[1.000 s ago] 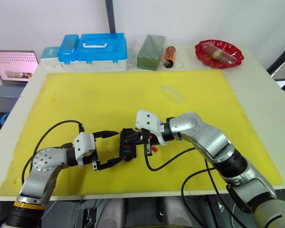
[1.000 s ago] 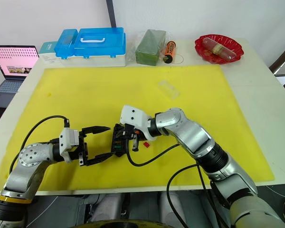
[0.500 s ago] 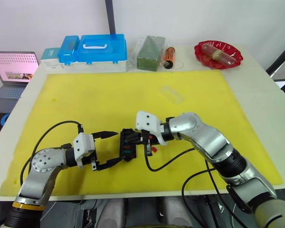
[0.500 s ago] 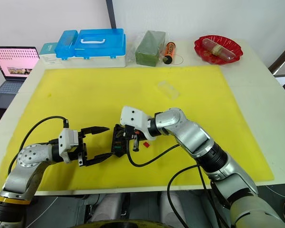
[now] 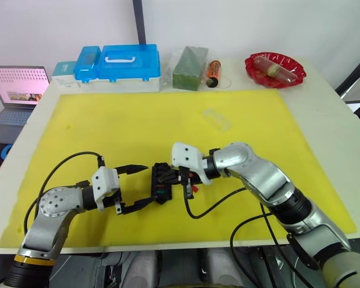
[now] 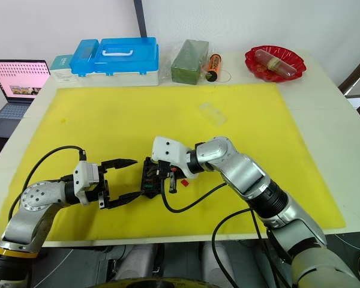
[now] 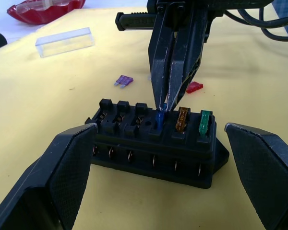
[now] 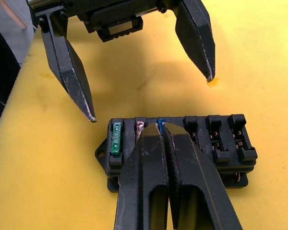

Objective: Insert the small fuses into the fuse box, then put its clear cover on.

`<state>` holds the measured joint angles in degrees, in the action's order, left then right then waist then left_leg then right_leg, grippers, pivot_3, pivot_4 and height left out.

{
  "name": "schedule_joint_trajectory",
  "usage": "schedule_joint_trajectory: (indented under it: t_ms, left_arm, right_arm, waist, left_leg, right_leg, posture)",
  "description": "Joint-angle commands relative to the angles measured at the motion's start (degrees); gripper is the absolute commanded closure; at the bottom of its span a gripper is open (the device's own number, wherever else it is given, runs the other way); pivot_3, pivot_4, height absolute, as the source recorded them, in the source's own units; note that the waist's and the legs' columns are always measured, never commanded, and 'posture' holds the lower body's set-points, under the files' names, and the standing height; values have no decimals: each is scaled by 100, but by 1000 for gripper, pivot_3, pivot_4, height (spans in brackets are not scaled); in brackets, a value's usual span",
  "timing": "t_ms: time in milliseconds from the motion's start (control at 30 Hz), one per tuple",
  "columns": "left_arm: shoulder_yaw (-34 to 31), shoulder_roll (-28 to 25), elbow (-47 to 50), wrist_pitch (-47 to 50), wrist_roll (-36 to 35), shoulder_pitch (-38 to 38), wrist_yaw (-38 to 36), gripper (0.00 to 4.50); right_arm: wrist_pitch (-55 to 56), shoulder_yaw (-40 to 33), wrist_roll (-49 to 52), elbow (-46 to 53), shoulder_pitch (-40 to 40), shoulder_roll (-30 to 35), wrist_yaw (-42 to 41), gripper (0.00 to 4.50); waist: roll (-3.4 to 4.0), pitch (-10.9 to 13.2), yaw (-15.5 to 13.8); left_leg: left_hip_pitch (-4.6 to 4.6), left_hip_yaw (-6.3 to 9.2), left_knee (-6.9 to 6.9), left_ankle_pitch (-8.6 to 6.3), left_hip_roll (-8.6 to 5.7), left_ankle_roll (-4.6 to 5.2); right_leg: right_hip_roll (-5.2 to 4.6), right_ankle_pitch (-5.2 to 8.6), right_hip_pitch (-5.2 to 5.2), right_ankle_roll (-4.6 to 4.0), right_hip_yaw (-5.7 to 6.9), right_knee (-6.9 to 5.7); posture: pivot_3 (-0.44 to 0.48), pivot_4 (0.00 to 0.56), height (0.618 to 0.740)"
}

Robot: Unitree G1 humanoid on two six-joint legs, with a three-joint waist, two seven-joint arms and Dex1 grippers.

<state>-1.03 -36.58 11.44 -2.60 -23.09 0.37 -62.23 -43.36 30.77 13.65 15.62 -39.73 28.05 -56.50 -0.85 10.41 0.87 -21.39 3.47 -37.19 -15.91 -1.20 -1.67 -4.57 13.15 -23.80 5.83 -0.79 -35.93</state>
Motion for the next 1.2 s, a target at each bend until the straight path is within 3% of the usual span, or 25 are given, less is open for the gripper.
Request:
schedule_joint_trajectory:
  t_ms: [33, 967, 1200]
  left_arm:
    - [-91, -53, 145, -34, -34, 23, 9, 0]
    - [-148, -110, 125, -105, 3, 234, 49, 0]
    - [-170, -152, 119, -116, -1, 268, 58, 0]
  right_arm:
    - [-194, 336, -222, -276, 176, 48, 25, 4441]
    - [-645, 495, -342, -783, 417, -87, 307, 4441]
    - [-390, 801, -504, -686, 480, 139, 38, 4441]
  waist:
    - [1, -1, 0]
    - [34, -122, -1]
    - [57, -142, -3]
  left_leg:
    - [0, 0, 0, 0, 0, 0]
    - [16, 8, 6, 0, 3, 0]
    - [20, 7, 11, -1, 4, 1]
  right_leg:
    - [0, 2, 0, -3, 0, 0]
    - [0, 12, 28, -18, 8, 27]
    - [0, 13, 39, -19, 9, 49]
  posture:
    - [0, 150, 740]
    - [0, 150, 740]
    - [0, 150, 740]
